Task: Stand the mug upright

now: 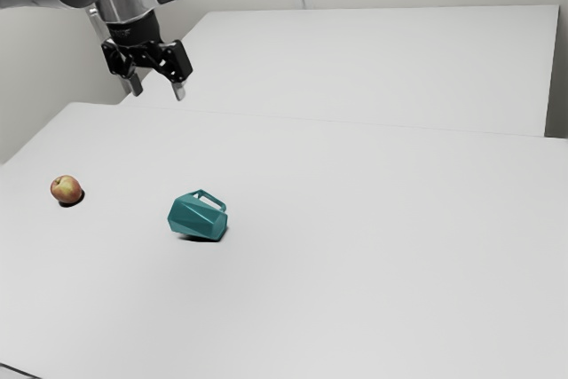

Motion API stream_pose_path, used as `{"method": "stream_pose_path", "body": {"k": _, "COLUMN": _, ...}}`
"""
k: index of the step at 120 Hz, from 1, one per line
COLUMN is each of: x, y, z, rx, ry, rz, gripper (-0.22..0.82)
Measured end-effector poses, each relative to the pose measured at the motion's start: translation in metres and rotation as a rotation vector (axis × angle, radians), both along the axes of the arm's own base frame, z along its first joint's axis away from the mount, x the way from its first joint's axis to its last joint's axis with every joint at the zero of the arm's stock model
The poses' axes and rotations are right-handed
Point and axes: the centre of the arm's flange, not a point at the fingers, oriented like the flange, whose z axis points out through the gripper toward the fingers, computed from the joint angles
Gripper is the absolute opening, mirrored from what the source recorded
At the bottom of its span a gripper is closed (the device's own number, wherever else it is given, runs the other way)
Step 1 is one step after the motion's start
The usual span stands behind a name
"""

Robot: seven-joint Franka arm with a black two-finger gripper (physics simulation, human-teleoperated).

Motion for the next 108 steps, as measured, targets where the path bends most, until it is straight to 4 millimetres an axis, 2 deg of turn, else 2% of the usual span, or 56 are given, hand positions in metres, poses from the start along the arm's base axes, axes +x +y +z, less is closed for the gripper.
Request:
{"method": "stream_pose_path", "body": {"k": 29, "x": 0.002, "y": 0.0, "z": 0.0, "rx": 0.0, "ry": 0.0, "rz": 0.0, "gripper": 0.59}}
{"method": "stream_pose_path", "body": {"k": 53, "x": 0.022, "y": 0.003, "z": -0.013, "rx": -0.003, "ry": 0.02, "rz": 0.006, "gripper": 0.59}}
{"method": "stream_pose_path", "body": {"k": 63, "x": 0.027, "y": 0.01, "z": -0.017, "rx": -0.004, "ry": 0.026, "rz": 0.018, "gripper": 0.59}}
{"method": "stream_pose_path", "body": {"k": 73, "x": 0.029, "y": 0.03, "z": -0.021, "rx": -0.023, "ry": 0.034, "rz": 0.05, "gripper": 0.59}}
{"method": "stream_pose_path", "body": {"k": 97, "x": 0.03, "y": 0.111, "z": -0.045, "rx": -0.126, "ry": 0.055, "rz": 0.168, "gripper": 0.59}}
{"method": "stream_pose_path", "body": {"k": 108, "x": 0.033, "y": 0.132, "z": -0.059, "rx": -0.188, "ry": 0.053, "rz": 0.181, "gripper": 0.59}}
